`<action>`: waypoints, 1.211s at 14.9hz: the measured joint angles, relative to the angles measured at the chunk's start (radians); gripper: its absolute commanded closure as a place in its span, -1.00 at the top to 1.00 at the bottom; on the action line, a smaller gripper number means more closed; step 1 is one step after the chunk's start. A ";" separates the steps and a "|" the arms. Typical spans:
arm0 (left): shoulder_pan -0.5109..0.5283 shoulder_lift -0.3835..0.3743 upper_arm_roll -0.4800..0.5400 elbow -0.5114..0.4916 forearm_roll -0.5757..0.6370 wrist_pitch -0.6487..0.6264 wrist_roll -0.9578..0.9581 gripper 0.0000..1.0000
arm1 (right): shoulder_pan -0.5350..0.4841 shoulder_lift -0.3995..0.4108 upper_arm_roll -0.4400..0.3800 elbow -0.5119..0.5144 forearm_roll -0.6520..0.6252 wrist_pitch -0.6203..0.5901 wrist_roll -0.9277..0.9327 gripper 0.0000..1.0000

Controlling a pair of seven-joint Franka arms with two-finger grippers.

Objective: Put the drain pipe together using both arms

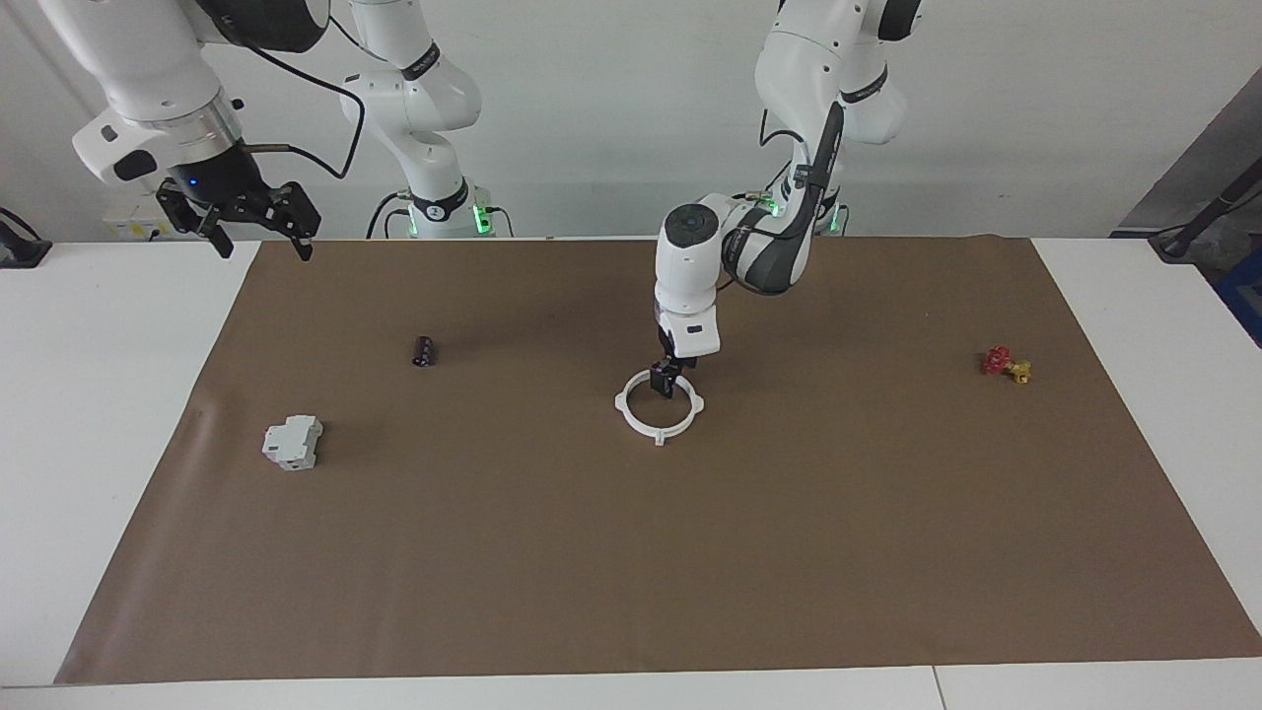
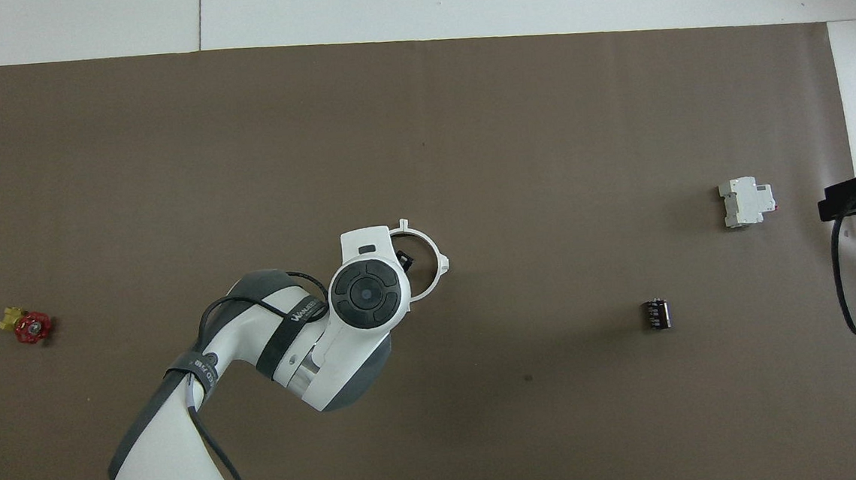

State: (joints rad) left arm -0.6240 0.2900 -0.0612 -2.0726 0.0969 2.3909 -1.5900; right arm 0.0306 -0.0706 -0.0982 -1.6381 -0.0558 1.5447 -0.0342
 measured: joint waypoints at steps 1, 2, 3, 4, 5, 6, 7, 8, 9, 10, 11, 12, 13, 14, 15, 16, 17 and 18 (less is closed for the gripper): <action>0.000 -0.002 0.002 0.003 0.000 -0.007 0.002 1.00 | 0.000 0.000 0.001 0.000 0.000 0.002 0.000 1.00; 0.000 -0.005 0.003 0.007 0.001 -0.017 0.008 1.00 | 0.001 0.000 0.004 0.000 0.001 0.004 0.006 1.00; 0.001 -0.014 0.005 0.012 0.001 -0.036 0.022 1.00 | 0.001 0.000 0.009 0.000 0.010 0.004 0.028 1.00; 0.005 -0.028 0.008 0.016 0.001 -0.058 0.039 1.00 | 0.001 0.000 0.013 0.000 0.033 0.000 0.062 1.00; 0.014 -0.051 0.011 0.022 0.001 -0.091 0.066 1.00 | 0.001 0.000 0.017 0.002 0.055 -0.007 0.090 1.00; 0.031 -0.080 0.014 0.027 0.002 -0.131 0.104 1.00 | 0.001 0.000 0.020 0.003 0.063 -0.008 0.102 1.00; 0.052 -0.113 0.015 0.032 0.002 -0.174 0.154 1.00 | 0.001 0.000 0.021 0.004 0.067 -0.008 0.104 1.00; 0.072 -0.148 0.016 0.039 0.002 -0.223 0.211 1.00 | 0.001 0.000 0.022 0.005 0.068 -0.008 0.104 1.00; 0.090 -0.179 0.017 0.047 0.002 -0.276 0.271 1.00 | 0.001 0.000 0.022 0.005 0.068 -0.008 0.104 1.00; 0.107 -0.206 0.018 0.057 0.002 -0.328 0.337 1.00 | 0.002 0.000 0.022 0.005 0.065 -0.009 0.104 1.00; 0.128 -0.228 0.019 0.068 0.002 -0.378 0.411 1.00 | 0.005 0.000 0.024 0.006 0.057 -0.009 0.101 1.00; 0.151 -0.246 0.020 0.081 0.002 -0.424 0.492 1.00 | 0.011 0.000 0.026 0.006 0.046 -0.009 0.100 1.00; 0.173 -0.260 0.022 0.094 0.002 -0.462 0.566 1.00 | 0.017 0.000 0.026 0.006 0.039 -0.009 0.100 1.00; 0.198 -0.269 0.022 0.108 0.002 -0.491 0.630 1.00 | 0.021 0.000 0.027 0.006 0.038 -0.009 0.100 1.00; 0.225 -0.279 0.023 0.120 0.002 -0.512 0.692 1.00 | 0.022 0.000 0.028 0.006 0.037 -0.009 0.100 1.00; 0.251 -0.289 0.024 0.128 0.003 -0.525 0.750 1.00 | 0.023 0.000 0.028 0.007 0.037 -0.009 0.100 1.00; 0.279 -0.302 0.025 0.132 0.003 -0.539 0.811 1.00 | 0.023 0.000 0.028 0.007 0.037 -0.009 0.100 1.00; 0.315 -0.320 0.025 0.133 0.003 -0.555 0.884 1.00 | 0.023 0.000 0.028 0.007 0.037 -0.009 0.100 1.00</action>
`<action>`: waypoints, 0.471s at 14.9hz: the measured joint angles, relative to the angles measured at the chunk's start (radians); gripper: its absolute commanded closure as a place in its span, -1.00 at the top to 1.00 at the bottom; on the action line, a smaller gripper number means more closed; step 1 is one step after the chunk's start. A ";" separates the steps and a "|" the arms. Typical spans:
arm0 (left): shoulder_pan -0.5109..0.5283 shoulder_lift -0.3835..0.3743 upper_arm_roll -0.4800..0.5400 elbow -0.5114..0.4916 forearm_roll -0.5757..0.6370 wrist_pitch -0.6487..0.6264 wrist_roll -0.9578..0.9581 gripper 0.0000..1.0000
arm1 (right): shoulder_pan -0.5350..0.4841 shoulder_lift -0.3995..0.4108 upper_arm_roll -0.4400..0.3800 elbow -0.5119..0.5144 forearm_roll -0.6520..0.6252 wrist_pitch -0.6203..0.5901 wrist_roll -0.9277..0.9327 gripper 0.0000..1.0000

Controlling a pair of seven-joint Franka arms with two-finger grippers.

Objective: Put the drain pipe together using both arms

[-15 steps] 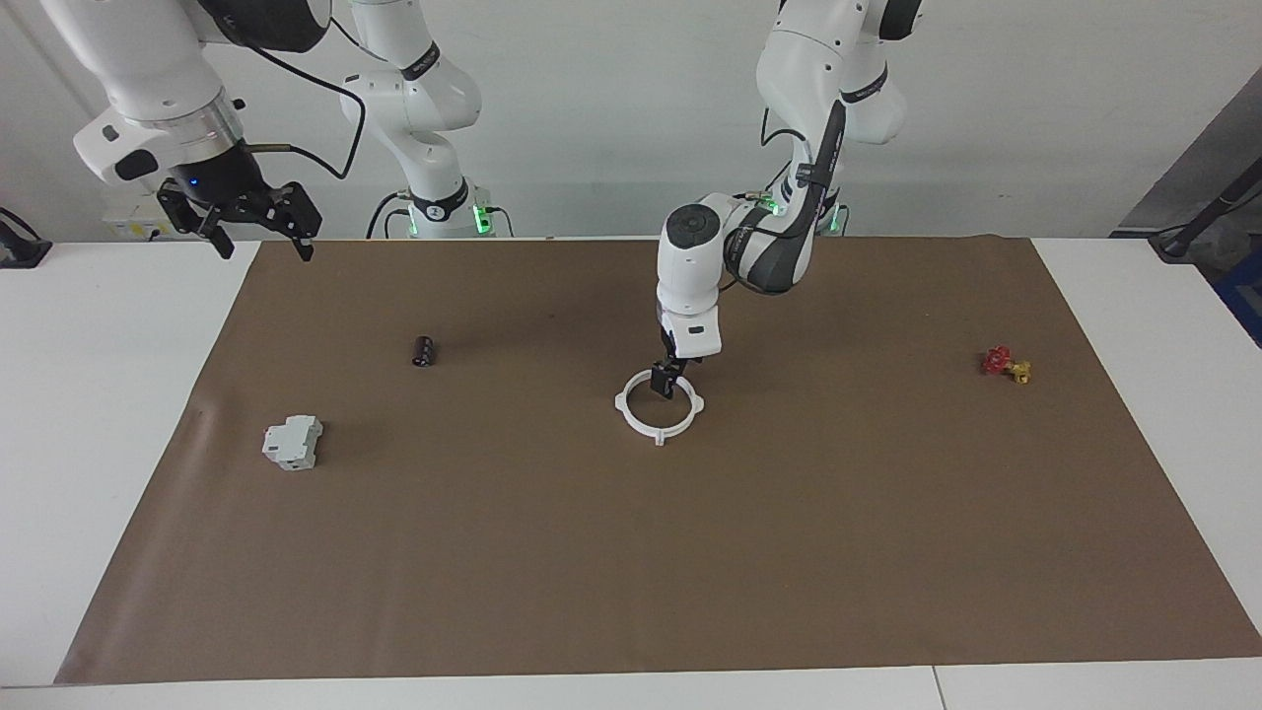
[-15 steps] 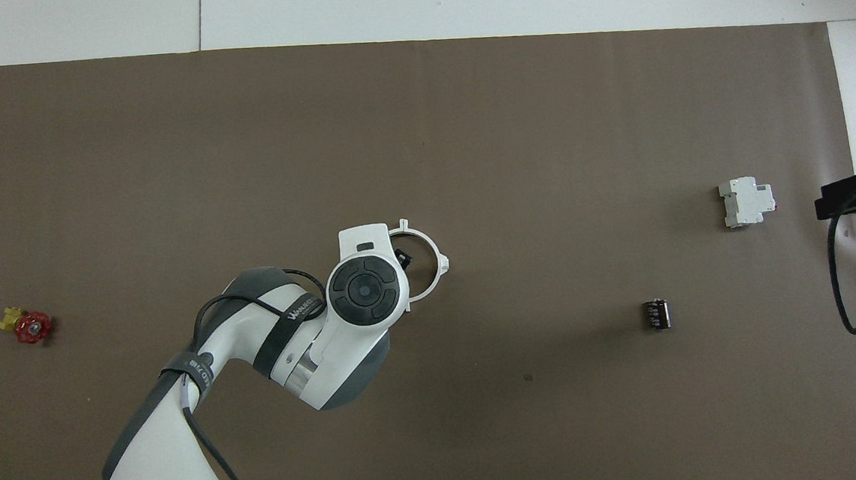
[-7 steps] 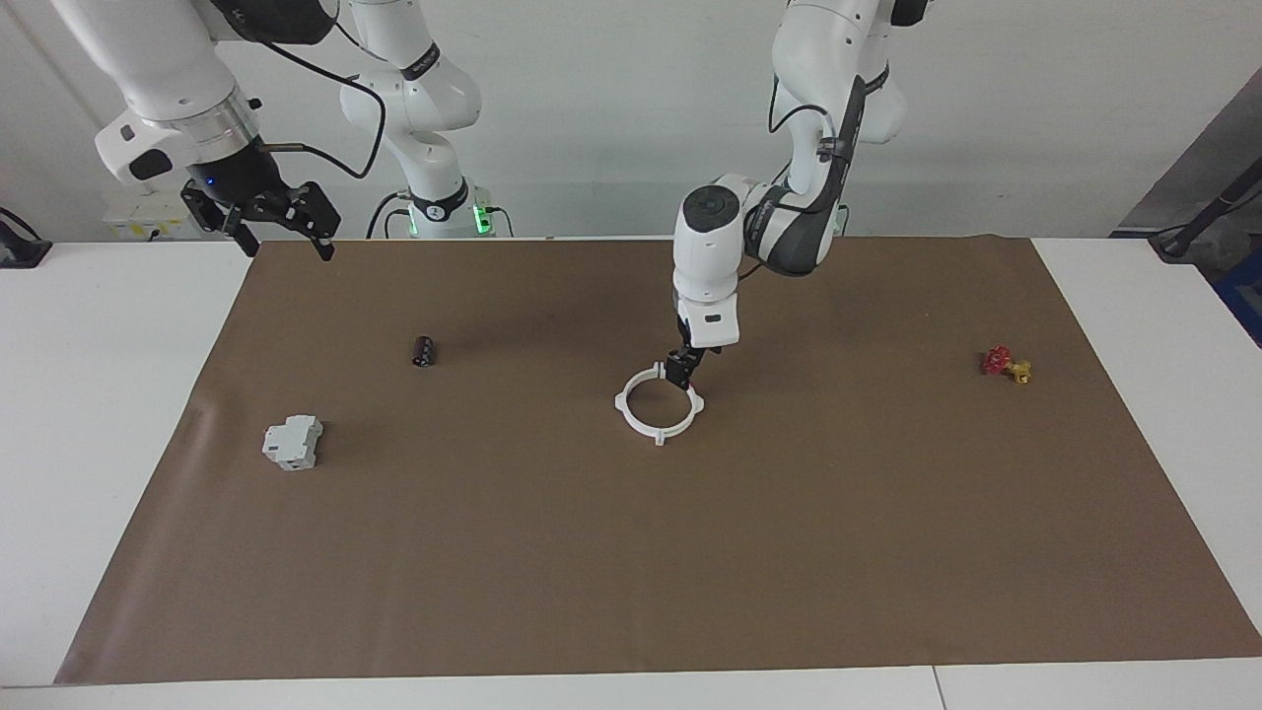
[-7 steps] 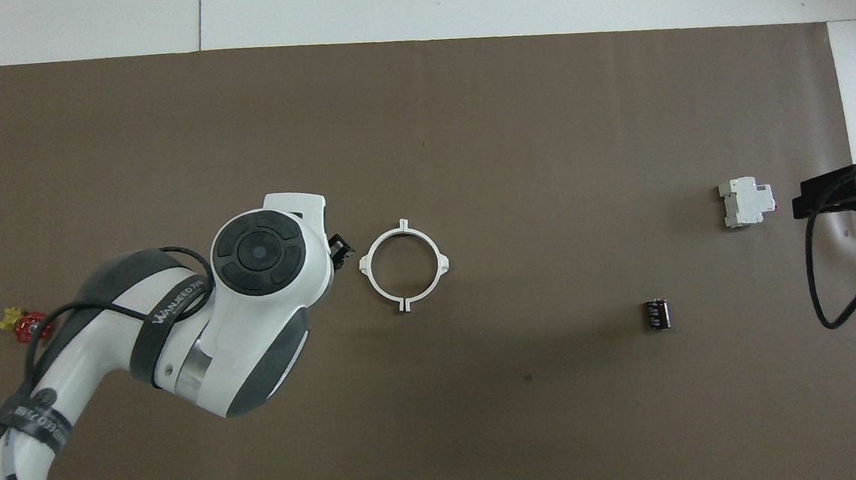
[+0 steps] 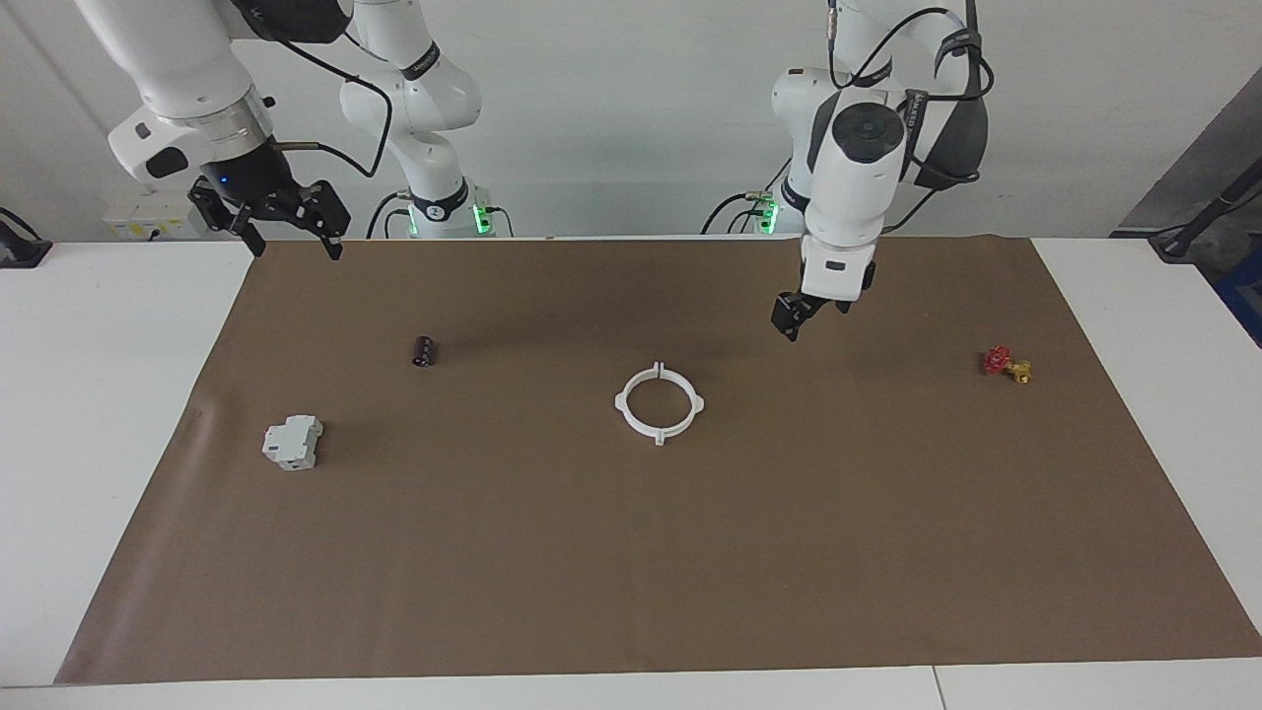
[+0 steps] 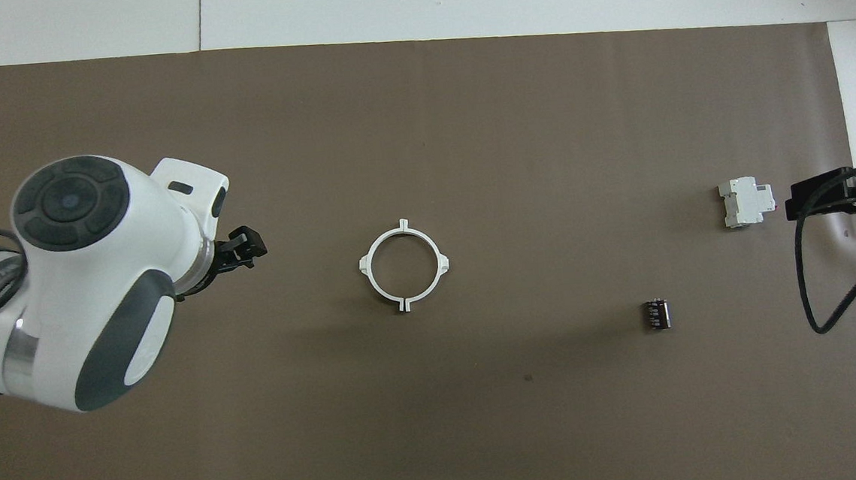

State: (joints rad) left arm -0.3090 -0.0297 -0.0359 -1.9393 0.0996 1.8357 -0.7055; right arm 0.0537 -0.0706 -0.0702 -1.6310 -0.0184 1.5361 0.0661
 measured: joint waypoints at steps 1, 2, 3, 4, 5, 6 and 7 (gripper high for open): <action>0.039 -0.021 0.001 0.001 0.000 -0.019 0.086 1.00 | 0.000 0.000 0.000 0.000 0.000 0.000 0.000 1.00; 0.087 -0.044 0.001 0.001 0.000 -0.044 0.190 1.00 | 0.000 0.000 0.000 0.000 0.000 0.000 0.000 1.00; 0.134 -0.066 0.003 0.001 0.000 -0.067 0.290 1.00 | 0.000 0.000 0.000 0.000 0.000 0.000 0.000 1.00; 0.176 -0.084 0.005 0.001 0.000 -0.086 0.379 1.00 | 0.000 0.000 0.000 0.000 0.000 0.000 0.000 1.00; 0.213 -0.097 0.005 0.001 -0.001 -0.097 0.449 1.00 | 0.000 0.000 0.000 0.000 0.000 0.000 0.000 1.00; 0.241 -0.104 0.006 0.001 -0.001 -0.103 0.499 1.00 | 0.000 0.000 0.000 0.000 0.000 0.000 0.000 1.00; 0.259 -0.106 0.006 0.001 -0.001 -0.104 0.534 1.00 | 0.000 0.000 0.000 0.000 0.000 0.000 0.000 1.00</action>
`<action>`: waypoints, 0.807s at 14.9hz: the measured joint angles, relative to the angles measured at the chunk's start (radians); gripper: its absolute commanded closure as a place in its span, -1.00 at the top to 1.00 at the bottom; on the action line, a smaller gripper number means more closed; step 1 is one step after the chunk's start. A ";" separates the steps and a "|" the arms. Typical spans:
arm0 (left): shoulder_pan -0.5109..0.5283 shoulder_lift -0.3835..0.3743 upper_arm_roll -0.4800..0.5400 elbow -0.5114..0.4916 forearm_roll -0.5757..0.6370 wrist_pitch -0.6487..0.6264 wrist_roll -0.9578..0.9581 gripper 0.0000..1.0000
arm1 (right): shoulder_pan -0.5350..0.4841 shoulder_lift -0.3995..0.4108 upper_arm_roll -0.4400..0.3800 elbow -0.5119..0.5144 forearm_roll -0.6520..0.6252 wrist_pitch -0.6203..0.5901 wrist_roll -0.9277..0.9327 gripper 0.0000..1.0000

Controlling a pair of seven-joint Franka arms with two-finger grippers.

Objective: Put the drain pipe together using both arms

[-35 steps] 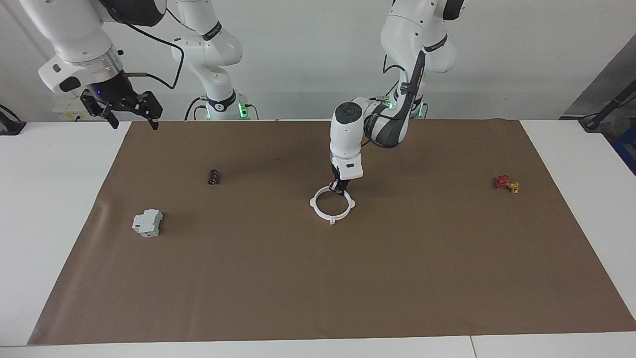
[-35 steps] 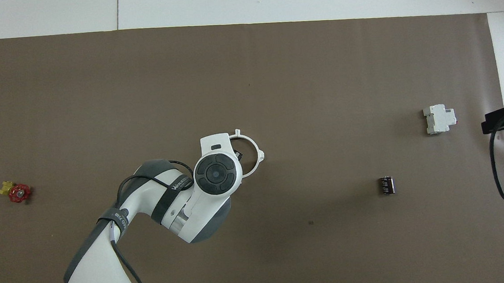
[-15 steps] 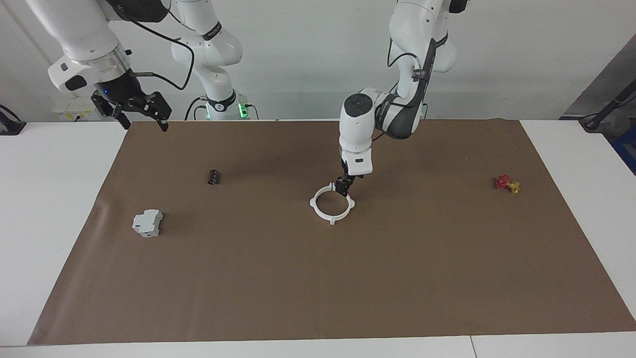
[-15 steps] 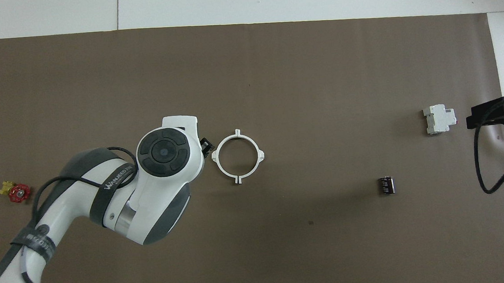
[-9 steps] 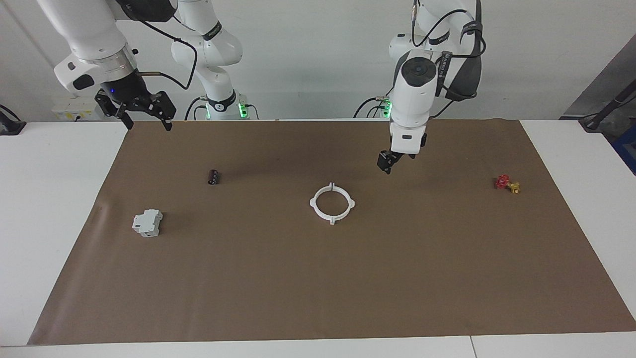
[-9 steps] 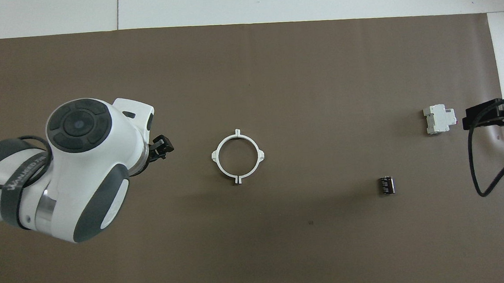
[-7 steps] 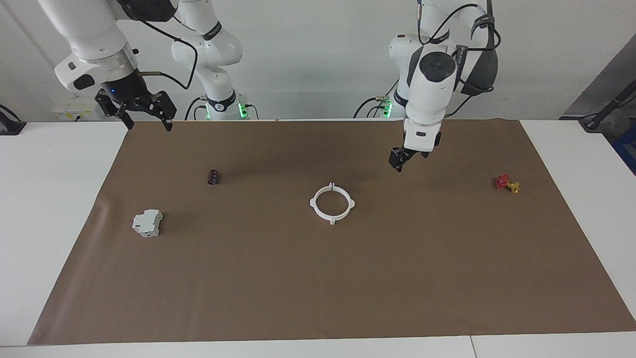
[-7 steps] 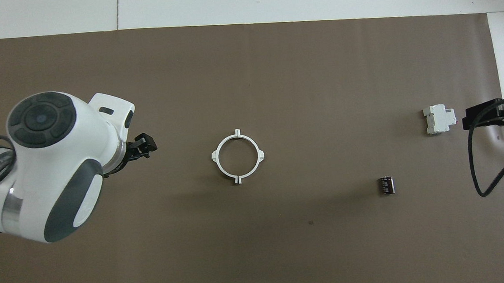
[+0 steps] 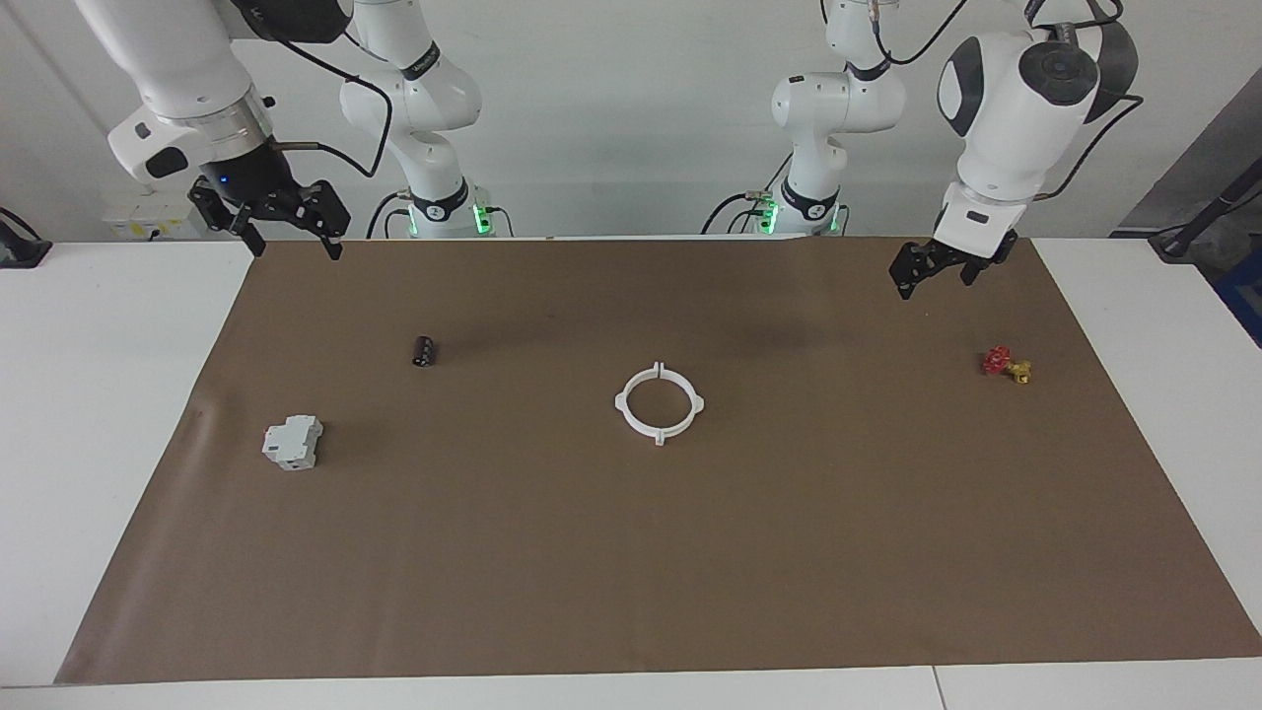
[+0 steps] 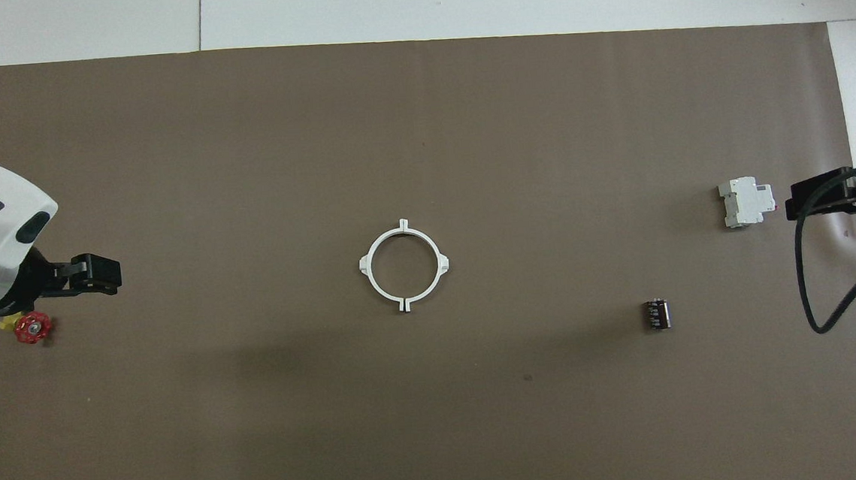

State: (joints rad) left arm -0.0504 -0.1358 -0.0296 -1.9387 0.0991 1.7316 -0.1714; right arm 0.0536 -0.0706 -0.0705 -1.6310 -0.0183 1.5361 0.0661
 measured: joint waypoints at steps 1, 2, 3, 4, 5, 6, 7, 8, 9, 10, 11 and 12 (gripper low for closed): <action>0.010 0.000 0.000 0.000 0.000 0.000 0.032 1.00 | 0.000 0.000 0.000 0.000 0.000 0.000 0.000 1.00; 0.016 0.000 -0.001 0.001 0.000 0.000 0.070 1.00 | 0.000 0.000 0.000 0.000 0.000 0.000 0.000 1.00; 0.018 0.000 -0.001 0.004 0.000 0.000 0.110 1.00 | 0.000 0.000 0.000 0.000 0.000 0.000 0.000 1.00; 0.018 0.000 -0.001 0.013 0.000 -0.002 0.140 1.00 | 0.000 0.000 0.000 0.000 0.000 0.000 0.000 1.00; 0.018 0.000 -0.001 0.029 0.000 -0.011 0.156 1.00 | -0.001 0.000 -0.001 0.000 0.000 0.000 0.000 1.00; 0.018 -0.001 -0.001 0.051 0.000 -0.029 0.166 1.00 | -0.002 0.000 -0.001 0.000 0.000 0.000 0.000 1.00; 0.018 -0.001 -0.001 0.073 0.000 -0.047 0.171 1.00 | -0.003 0.000 -0.001 0.000 0.000 0.000 0.000 1.00; 0.018 -0.002 0.000 0.088 0.000 -0.059 0.174 1.00 | -0.003 0.000 -0.001 0.000 0.000 0.000 0.000 1.00; 0.019 -0.003 0.001 0.093 -0.001 -0.063 0.175 1.00 | -0.003 0.000 -0.001 0.000 0.000 0.000 0.000 1.00; 0.019 -0.003 0.005 0.095 -0.002 -0.063 0.176 1.00 | -0.003 0.000 -0.001 0.000 0.000 0.000 0.000 1.00; 0.019 -0.003 0.010 0.095 -0.009 -0.063 0.177 1.00 | -0.003 0.000 -0.001 0.000 0.000 0.000 0.000 1.00; 0.019 -0.003 0.015 0.095 -0.019 -0.063 0.179 1.00 | -0.003 0.000 -0.001 0.000 0.000 0.000 0.000 1.00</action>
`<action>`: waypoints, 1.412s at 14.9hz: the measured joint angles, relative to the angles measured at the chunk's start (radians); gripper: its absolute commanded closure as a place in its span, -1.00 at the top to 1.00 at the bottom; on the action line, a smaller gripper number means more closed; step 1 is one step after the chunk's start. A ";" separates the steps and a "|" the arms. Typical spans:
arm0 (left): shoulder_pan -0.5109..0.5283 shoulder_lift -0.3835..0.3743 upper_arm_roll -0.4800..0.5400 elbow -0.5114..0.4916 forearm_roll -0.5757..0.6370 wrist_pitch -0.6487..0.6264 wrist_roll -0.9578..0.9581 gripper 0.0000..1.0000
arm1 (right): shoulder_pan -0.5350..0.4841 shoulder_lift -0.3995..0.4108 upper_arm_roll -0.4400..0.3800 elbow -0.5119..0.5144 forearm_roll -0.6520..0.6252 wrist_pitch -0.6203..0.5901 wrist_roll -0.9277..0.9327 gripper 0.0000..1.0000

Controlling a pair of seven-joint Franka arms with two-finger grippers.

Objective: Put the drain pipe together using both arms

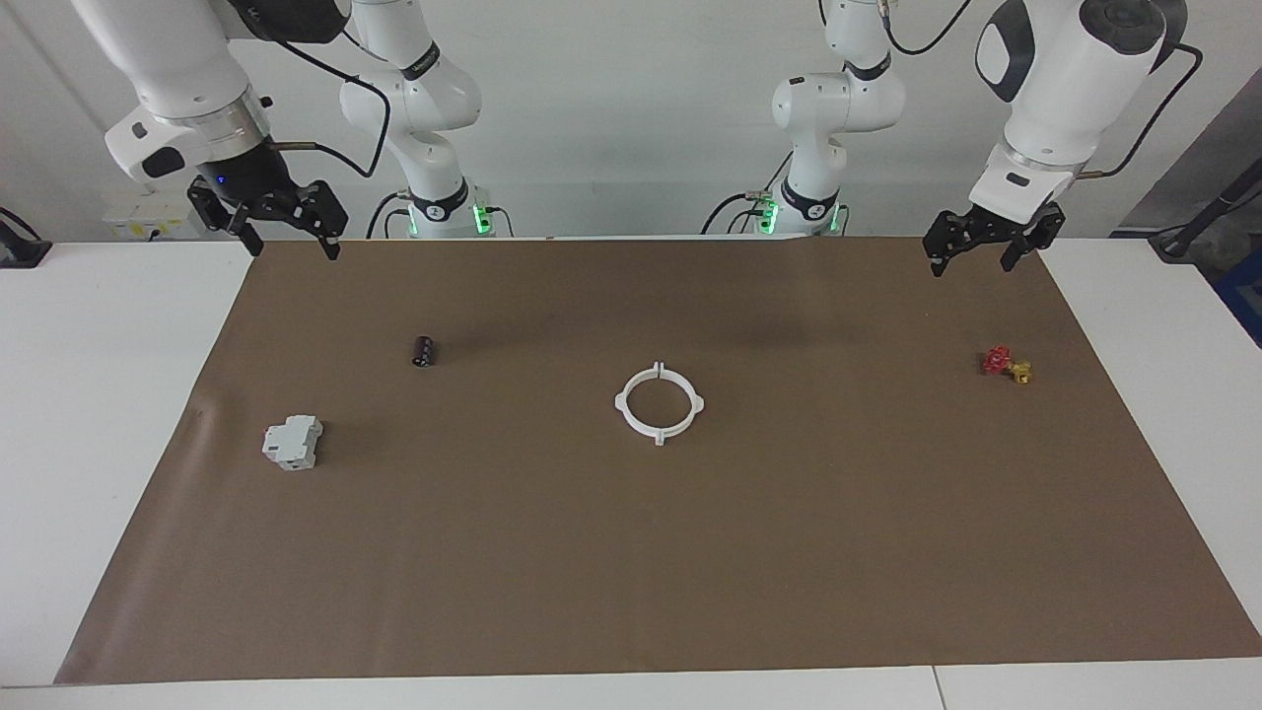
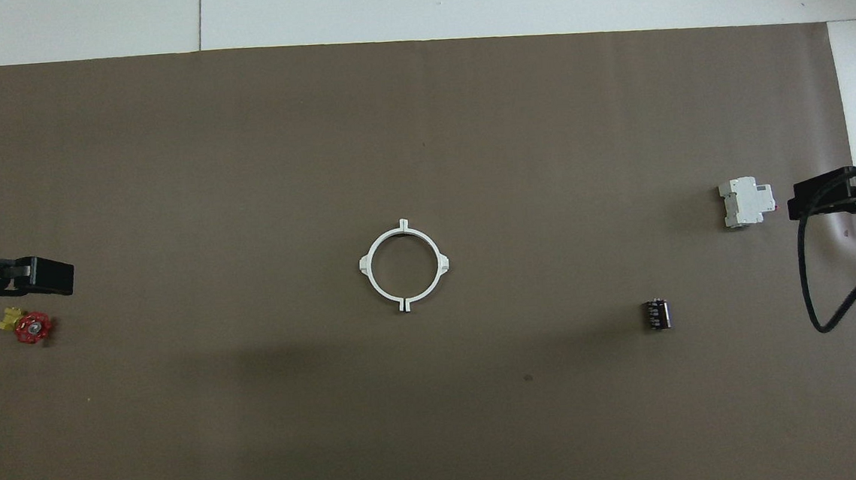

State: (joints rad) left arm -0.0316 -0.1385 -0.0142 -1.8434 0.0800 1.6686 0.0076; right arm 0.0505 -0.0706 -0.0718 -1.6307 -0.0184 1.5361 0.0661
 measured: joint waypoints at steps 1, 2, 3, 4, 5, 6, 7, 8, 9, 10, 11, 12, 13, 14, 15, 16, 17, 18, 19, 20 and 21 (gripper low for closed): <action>0.000 0.000 0.002 0.000 -0.006 0.000 0.003 1.00 | 0.000 0.000 0.000 0.000 0.000 0.000 0.000 1.00; 0.000 0.000 -0.001 0.000 -0.010 0.000 0.006 1.00 | 0.000 0.000 0.000 0.000 0.000 0.000 0.000 1.00; -0.001 0.000 -0.005 0.001 -0.011 0.002 0.006 1.00 | 0.000 0.000 0.000 0.000 0.000 0.000 0.000 1.00; -0.002 0.000 -0.009 0.002 -0.012 0.003 0.006 1.00 | 0.000 0.000 0.000 0.000 0.000 0.000 0.000 1.00; -0.002 0.000 -0.011 0.003 -0.012 0.004 0.006 1.00 | 0.000 0.000 0.000 0.000 0.000 0.000 0.000 1.00; -0.001 0.000 -0.010 0.003 -0.012 0.004 0.006 1.00 | 0.000 0.000 0.000 0.000 0.000 0.000 0.000 1.00; -0.001 0.000 -0.009 0.003 -0.012 0.004 0.006 1.00 | 0.000 0.000 -0.001 0.000 0.000 0.000 0.000 1.00; -0.001 0.000 -0.008 0.003 -0.012 0.010 0.006 1.00 | 0.000 0.000 -0.001 0.000 0.000 0.000 0.000 1.00; -0.001 0.000 -0.009 0.003 -0.012 0.025 0.006 1.00 | 0.000 0.000 -0.001 0.000 0.000 0.000 0.000 1.00; -0.001 0.001 -0.009 0.003 -0.013 0.033 0.006 1.00 | 0.000 0.000 -0.001 0.000 0.000 0.000 0.000 1.00; -0.001 0.004 -0.008 0.003 -0.013 0.034 0.006 1.00 | -0.001 0.000 -0.001 0.000 0.000 0.000 0.000 1.00; -0.001 0.012 -0.006 0.002 -0.013 0.034 0.006 1.00 | -0.001 0.000 -0.001 0.000 0.000 0.000 0.000 1.00; -0.001 0.026 -0.005 0.004 -0.013 0.034 0.006 1.00 | -0.002 0.000 -0.001 0.000 0.000 0.000 0.000 1.00; -0.002 0.043 -0.005 0.016 -0.014 0.031 0.007 1.00 | -0.002 0.000 -0.001 0.000 0.000 0.000 0.000 1.00; -0.004 0.066 -0.005 0.043 -0.015 0.019 0.007 1.00 | -0.002 0.000 -0.002 0.000 0.000 0.000 0.000 1.00; -0.006 0.095 -0.006 0.088 -0.015 -0.010 0.007 1.00 | -0.002 0.000 -0.002 0.000 0.000 0.000 0.000 1.00; -0.009 0.123 -0.006 0.140 -0.015 -0.041 0.007 1.00 | -0.002 0.000 -0.002 0.000 0.000 0.000 0.000 1.00; -0.012 0.147 -0.006 0.182 -0.015 -0.065 0.007 1.00 | -0.002 0.000 -0.002 0.000 0.000 0.000 0.000 1.00; -0.014 0.162 -0.006 0.203 -0.015 -0.079 0.007 1.00 | -0.002 0.000 -0.002 0.000 0.000 0.000 0.000 1.00; -0.015 0.170 -0.006 0.210 -0.015 -0.089 0.007 1.00 | -0.002 0.000 -0.002 0.000 0.000 0.000 0.000 1.00; -0.015 0.174 -0.006 0.210 -0.015 -0.097 0.007 1.00 | -0.002 0.000 -0.002 0.000 0.000 0.000 0.000 1.00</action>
State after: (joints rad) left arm -0.0464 0.0356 -0.0199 -1.6331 0.0650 1.5715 0.0145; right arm 0.0481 -0.0705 -0.0735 -1.6307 -0.0183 1.5361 0.0661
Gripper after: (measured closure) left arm 0.000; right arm 0.000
